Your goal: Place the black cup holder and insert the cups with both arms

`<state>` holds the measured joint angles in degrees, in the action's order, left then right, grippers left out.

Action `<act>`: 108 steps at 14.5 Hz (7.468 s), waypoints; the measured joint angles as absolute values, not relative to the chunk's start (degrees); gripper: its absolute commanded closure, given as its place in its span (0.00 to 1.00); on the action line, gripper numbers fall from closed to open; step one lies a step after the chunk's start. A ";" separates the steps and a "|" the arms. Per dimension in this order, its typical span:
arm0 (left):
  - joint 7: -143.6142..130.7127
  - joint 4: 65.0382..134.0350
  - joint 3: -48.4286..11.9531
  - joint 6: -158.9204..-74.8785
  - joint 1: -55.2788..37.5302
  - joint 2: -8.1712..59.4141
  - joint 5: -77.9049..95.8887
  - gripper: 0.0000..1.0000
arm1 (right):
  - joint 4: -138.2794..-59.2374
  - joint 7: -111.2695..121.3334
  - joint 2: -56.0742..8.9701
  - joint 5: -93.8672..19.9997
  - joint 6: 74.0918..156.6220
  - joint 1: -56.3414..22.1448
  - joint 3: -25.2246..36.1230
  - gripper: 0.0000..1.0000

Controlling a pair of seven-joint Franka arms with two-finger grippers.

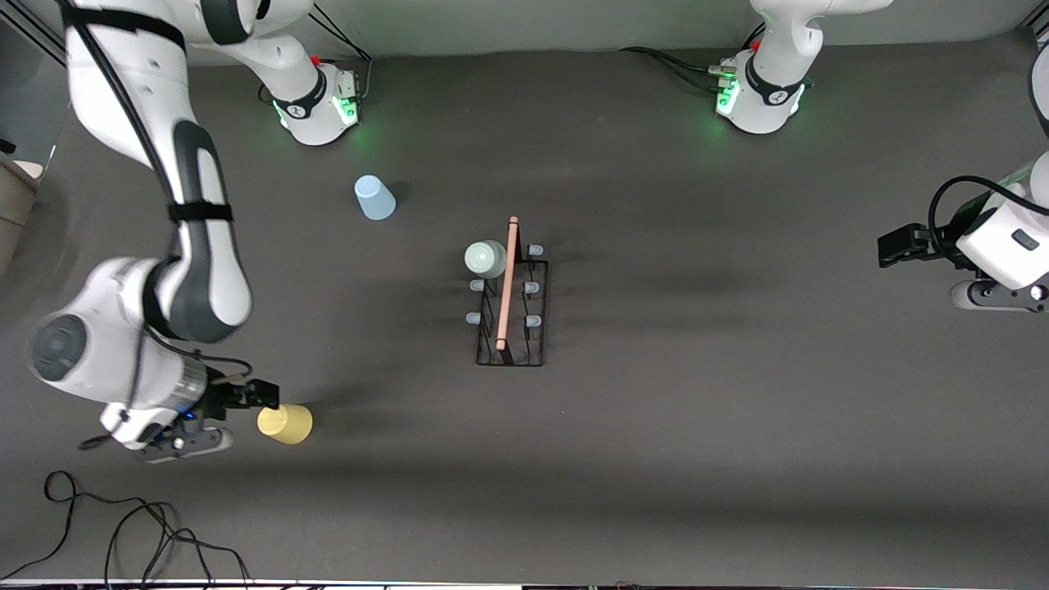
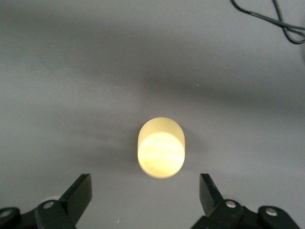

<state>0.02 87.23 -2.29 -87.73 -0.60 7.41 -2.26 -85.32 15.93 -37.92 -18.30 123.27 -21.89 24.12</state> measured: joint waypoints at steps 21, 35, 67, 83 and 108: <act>0.02 87.25 -2.29 -87.71 -0.60 7.41 -2.25 0.01 | -81.26 19.88 -34.72 -17.98 112.28 -21.93 25.99 0.69; 0.02 87.25 -2.18 -87.70 -0.56 7.41 -2.24 0.01 | -79.54 -35.40 -25.90 -13.61 101.22 -50.06 25.16 0.69; -0.05 87.25 -2.15 -87.69 -0.55 7.40 -2.23 0.01 | -79.56 -46.14 -31.53 -13.73 108.20 -54.05 24.51 0.00; -23.57 83.45 -4.09 -94.02 -15.93 12.44 9.53 0.05 | -87.86 -2.30 -1.24 -1.89 86.45 -14.37 10.42 0.00; -40.59 70.26 -2.64 -99.87 -30.04 32.20 4.60 0.04 | -88.60 3.97 -1.85 0.21 86.81 1.53 -0.04 0.00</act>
<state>-40.59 70.26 -2.64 -99.87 -30.04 32.20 4.60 -88.60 3.97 -1.85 0.21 86.81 1.53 -0.04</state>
